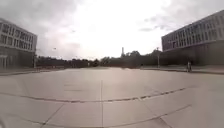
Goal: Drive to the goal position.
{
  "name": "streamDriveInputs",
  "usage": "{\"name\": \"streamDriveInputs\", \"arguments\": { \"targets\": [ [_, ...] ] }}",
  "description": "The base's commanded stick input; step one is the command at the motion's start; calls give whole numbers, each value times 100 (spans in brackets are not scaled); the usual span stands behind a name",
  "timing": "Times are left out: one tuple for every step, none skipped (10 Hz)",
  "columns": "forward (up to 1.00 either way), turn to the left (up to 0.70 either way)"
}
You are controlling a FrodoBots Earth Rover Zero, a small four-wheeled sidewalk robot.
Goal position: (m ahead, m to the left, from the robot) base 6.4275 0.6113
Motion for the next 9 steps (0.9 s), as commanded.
{"name": "streamDriveInputs", "arguments": {
  "targets": [
    [70,23],
    [70,35],
    [70,25],
    [70,9],
    [70,0],
    [70,0],
    [70,0],
    [70,0],
    [70,0]
  ]
}}
